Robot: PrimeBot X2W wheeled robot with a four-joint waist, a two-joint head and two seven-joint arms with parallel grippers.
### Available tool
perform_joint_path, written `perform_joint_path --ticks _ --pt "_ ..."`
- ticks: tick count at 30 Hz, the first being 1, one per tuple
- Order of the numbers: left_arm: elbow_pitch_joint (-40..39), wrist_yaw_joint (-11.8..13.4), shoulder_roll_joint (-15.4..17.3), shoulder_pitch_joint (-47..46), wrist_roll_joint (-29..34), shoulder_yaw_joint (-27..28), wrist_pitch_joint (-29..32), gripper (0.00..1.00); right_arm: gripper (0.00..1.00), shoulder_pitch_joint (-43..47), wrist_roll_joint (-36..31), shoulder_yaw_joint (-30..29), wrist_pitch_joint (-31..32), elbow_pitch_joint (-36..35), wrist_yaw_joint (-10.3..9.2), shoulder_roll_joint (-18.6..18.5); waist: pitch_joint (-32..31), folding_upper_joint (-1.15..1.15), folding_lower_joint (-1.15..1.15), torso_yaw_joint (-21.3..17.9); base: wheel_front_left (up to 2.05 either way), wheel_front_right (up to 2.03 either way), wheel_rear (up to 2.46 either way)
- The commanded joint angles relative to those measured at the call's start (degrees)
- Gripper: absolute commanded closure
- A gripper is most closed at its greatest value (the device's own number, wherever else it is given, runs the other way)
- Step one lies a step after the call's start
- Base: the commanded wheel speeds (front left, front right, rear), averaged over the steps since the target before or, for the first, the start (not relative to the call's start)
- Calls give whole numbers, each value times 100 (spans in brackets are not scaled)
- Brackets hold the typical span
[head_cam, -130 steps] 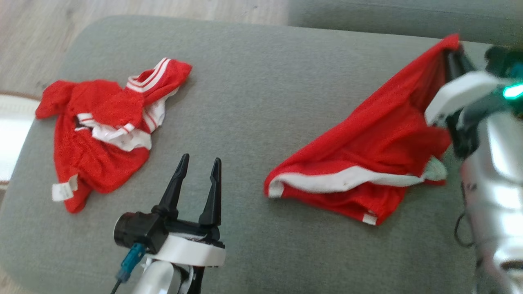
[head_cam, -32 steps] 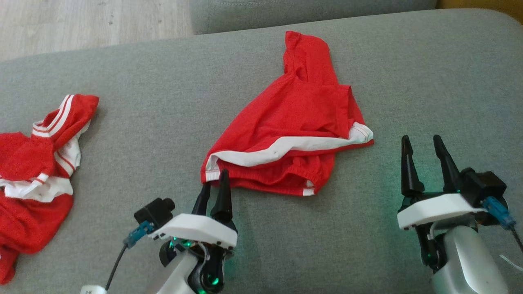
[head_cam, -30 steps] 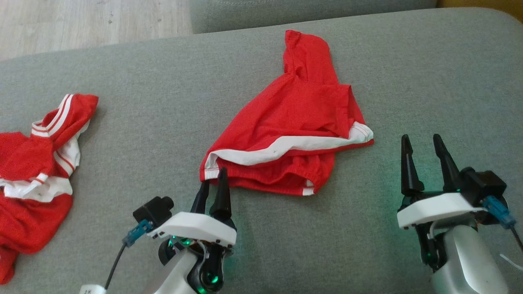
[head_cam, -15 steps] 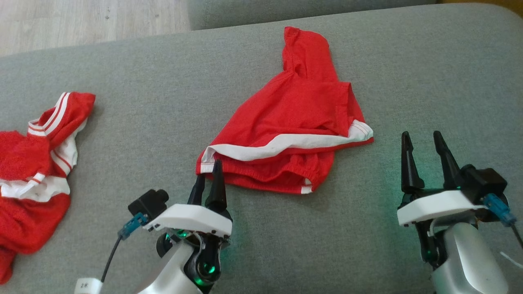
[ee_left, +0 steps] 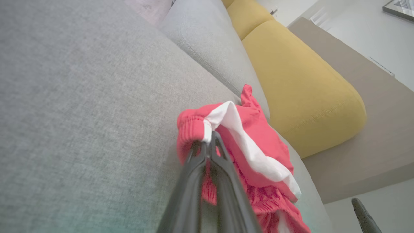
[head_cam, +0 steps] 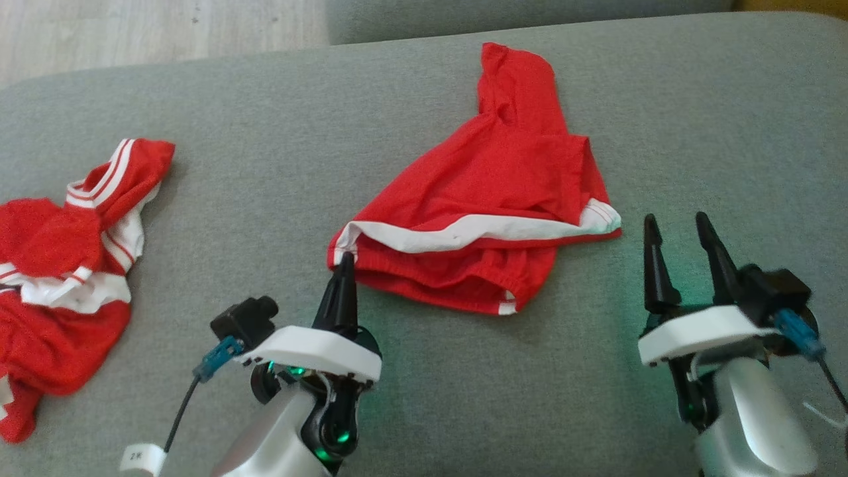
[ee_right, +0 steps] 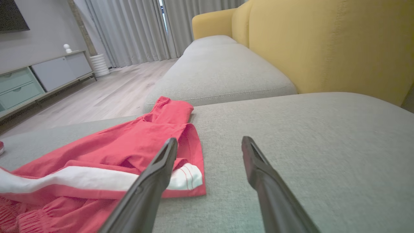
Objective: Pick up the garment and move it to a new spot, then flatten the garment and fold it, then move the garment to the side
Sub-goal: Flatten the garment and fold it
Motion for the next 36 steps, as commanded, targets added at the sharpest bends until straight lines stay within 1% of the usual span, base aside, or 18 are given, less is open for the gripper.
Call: perform_joint_path --ticks 1,4,8,14,18,26,36 --pt "-236 -26 12 -102 220 190 -62 100 0 -342 -78 201 -66 -85 -4 -13 -7 0 0 63 0 0 0" --pt "-364 -31 12 -8 621 211 -62 100 0 -519 -182 205 80 227 -4 -13 -24 0 0 163 0 0 0" --pt "-515 -42 12 98 918 178 -62 100 0 -803 -312 125 348 802 -4 -13 -18 0 0 279 0 0 0" --pt "-643 -60 12 156 1078 106 -62 100 0 -1298 -226 136 547 1647 -4 -13 22 0 0 382 0 0 0" --pt "-692 -59 12 178 1105 50 -62 100 0 -1589 -358 207 582 2160 -4 -13 48 0 0 429 0 0 0" --pt "-696 -49 12 191 1090 -1 -62 100 0 -1912 -456 218 374 2894 -4 -13 49 0 0 500 0 0 0" --pt "-647 -54 12 212 1044 -29 -62 100 0 -2121 -495 515 94 3325 -4 -13 2 0 0 463 0 0 0"
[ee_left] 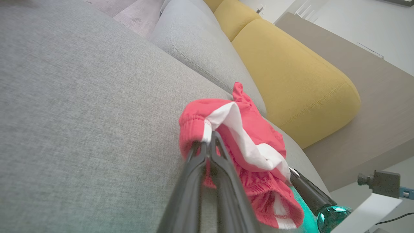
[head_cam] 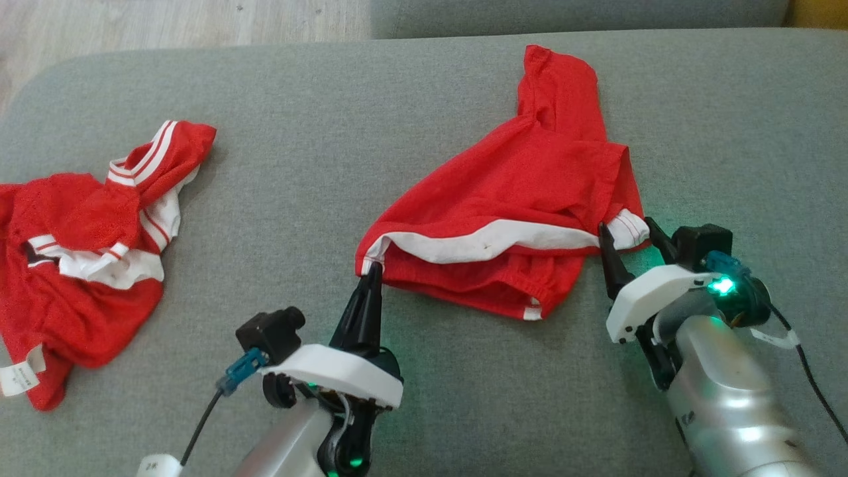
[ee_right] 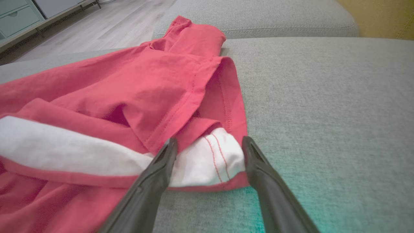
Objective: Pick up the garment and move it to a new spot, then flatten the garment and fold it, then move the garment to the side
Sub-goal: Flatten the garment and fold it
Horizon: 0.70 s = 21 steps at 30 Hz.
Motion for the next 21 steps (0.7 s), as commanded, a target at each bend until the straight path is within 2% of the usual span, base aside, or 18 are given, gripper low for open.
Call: perform_joint_path --ticks 1,3,4,5,6,7,15,21 --pt "-151 -8 14 -86 -9 142 -62 100 0 -194 -23 150 -88 -105 -4 1 -6 0 0 -3 0 0 0" --pt "-147 -11 14 -88 -12 134 -62 100 0 -219 3 200 -110 -37 -4 1 -19 0 0 -6 0 0 0" --pt "-147 -12 14 -89 -10 133 -62 100 26 -232 20 231 -119 -3 -4 1 -25 0 0 -6 0 0 0" --pt "-148 -12 14 -88 -10 133 -62 100 58 -246 34 256 -128 28 -4 1 -31 0 0 -7 0 0 0" --pt "-149 -11 14 -86 -10 130 -62 100 94 -257 47 275 -137 57 -4 1 -37 0 0 -7 0 0 0" --pt "-149 -9 14 -83 -9 127 -62 100 100 -268 45 292 -146 83 -4 1 -43 0 0 -8 0 0 0" --pt "-85 11 14 -44 8 152 -62 100 100 -305 -18 356 -207 145 -4 1 -139 0 0 -62 0 0 0" --pt "53 41 84 -68 265 183 -62 100 100 -287 -95 358 -227 -37 -4 1 -313 0 0 -164 0 0 0"
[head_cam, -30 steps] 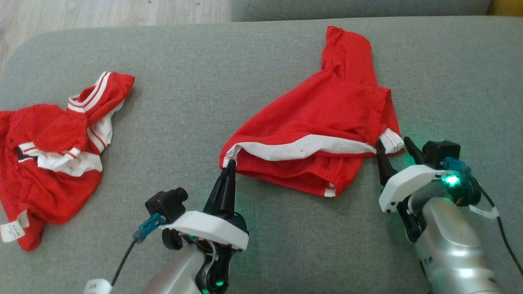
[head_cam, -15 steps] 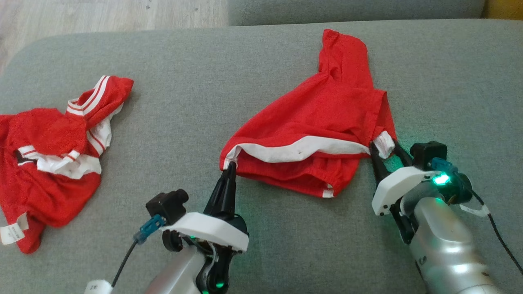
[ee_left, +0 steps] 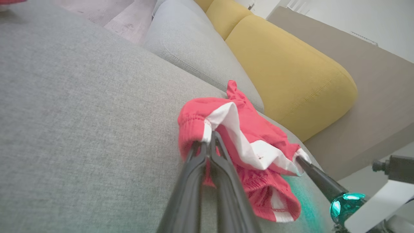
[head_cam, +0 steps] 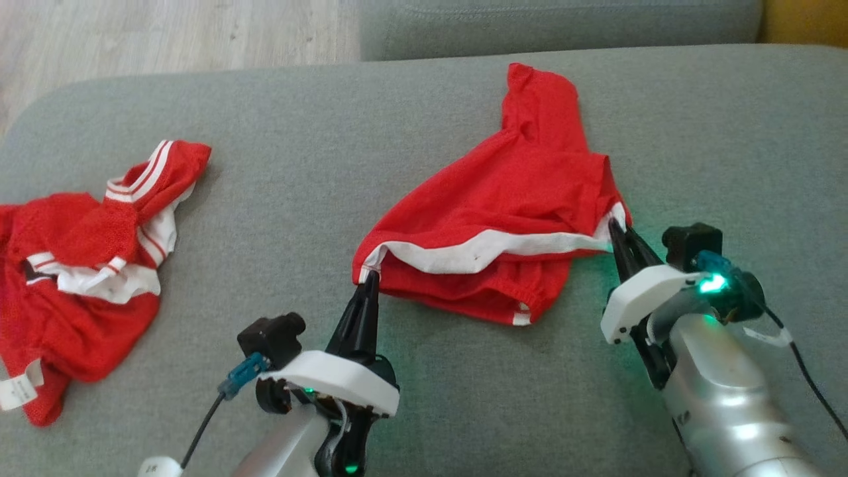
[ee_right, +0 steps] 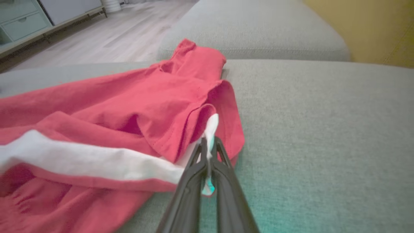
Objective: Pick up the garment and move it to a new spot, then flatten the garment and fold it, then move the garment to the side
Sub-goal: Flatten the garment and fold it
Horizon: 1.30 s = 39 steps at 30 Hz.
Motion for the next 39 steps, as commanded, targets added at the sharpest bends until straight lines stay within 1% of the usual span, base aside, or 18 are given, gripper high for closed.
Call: perform_joint_path --ticks 1,5,8,9,11,13,18,20,23,24,26,30,35,39 --pt "-134 41 88 -102 83 174 -62 100 100 -209 -30 146 -78 -221 -4 7 -70 0 0 -55 0 0 0" --pt "-125 41 389 -223 379 31 0 100 100 -256 194 236 -81 -527 -4 -11 -237 0 0 -176 0 0 0" --pt "-247 23 660 -347 436 33 183 100 100 -361 432 390 -34 -803 -4 -82 -368 0 0 -265 0 0 0" --pt "-320 -1 802 -432 517 -7 273 100 100 -413 505 459 8 -910 -4 -132 -414 0 0 -294 0 0 0" --pt "-482 -38 1145 -657 810 -164 482 100 100 -525 662 578 118 -1139 -4 -248 -517 0 0 -340 0 0 0" --pt "-679 -105 1433 -893 948 -247 751 100 100 -653 866 690 251 -1400 -4 -344 -622 0 0 -388 0 0 0" --pt "-1244 -254 2049 -1656 953 -191 1454 100 100 -1007 1347 845 615 -2107 -4 -591 -797 0 0 -504 0 0 0" --pt "-1415 -307 2224 -2011 938 -196 1698 100 100 -1128 1487 831 727 -2378 -4 -679 -839 0 0 -527 0 0 0" --pt "-1607 -357 2385 -2527 884 -204 1957 100 100 -1275 1625 785 848 -2790 -4 -735 -893 0 0 -580 0 0 0" --pt "-1607 -357 2385 -2527 884 -204 1957 100 100 -1275 1625 785 848 -2790 -4 -735 -893 0 0 -580 0 0 0" --pt "-1702 -374 2437 -2808 805 -178 2034 100 100 -1326 1678 683 906 -3054 -4 -715 -925 0 0 -614 0 0 0" --pt "-1779 -377 2523 -3187 796 -38 1930 100 100 -1284 1501 444 996 -3605 -4 -674 -987 0 0 -659 0 0 0" --pt "-1921 -217 2521 -3238 757 187 1676 100 100 -1012 1061 -36 1218 -4398 -4 -548 -1067 0 0 -686 0 0 0" --pt "-2272 -35 2544 -3034 630 282 1676 100 100 -686 811 -375 1564 -5078 -4 -404 -1093 0 0 -699 0 0 0"
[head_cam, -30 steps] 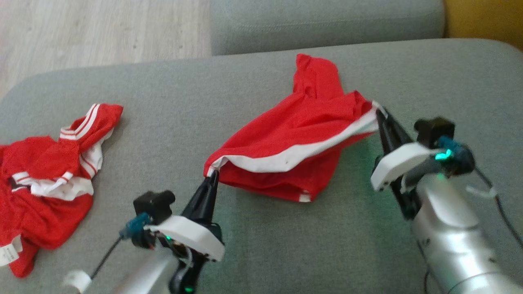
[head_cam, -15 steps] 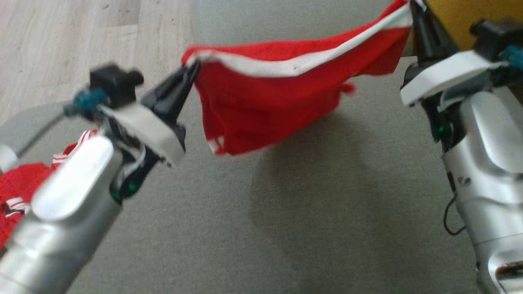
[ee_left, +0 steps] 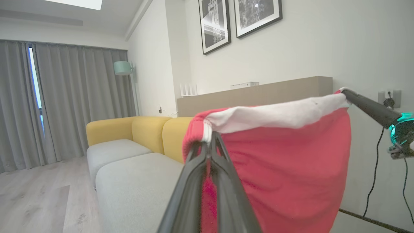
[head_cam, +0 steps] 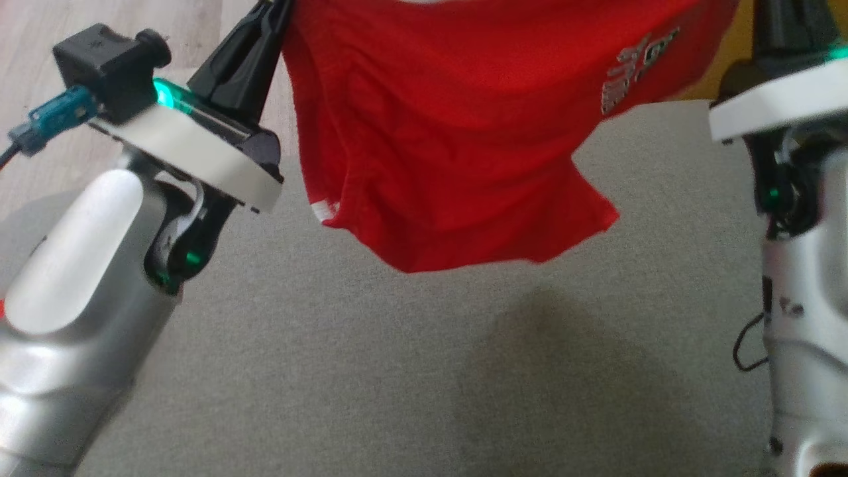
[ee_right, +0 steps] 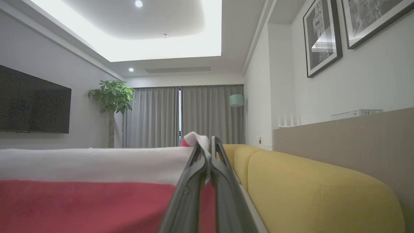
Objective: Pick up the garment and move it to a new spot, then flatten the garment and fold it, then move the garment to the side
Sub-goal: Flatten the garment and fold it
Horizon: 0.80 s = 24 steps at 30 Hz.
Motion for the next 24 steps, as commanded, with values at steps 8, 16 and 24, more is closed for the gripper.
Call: perform_joint_path --ticks 8,16,24 --pt "-1079 379 613 166 -116 446 238 100 100 374 -209 -222 820 -1436 -4 402 233 0 1 -40 0 0 0" --pt "-448 296 595 -499 -146 591 376 100 100 -474 -476 -103 864 -873 -4 458 1202 0 1 -169 0 0 0" --pt "1442 -137 170 -2533 208 700 -139 100 100 -2883 -679 -213 -308 1346 -4 475 2384 0 1 -337 0 0 0"
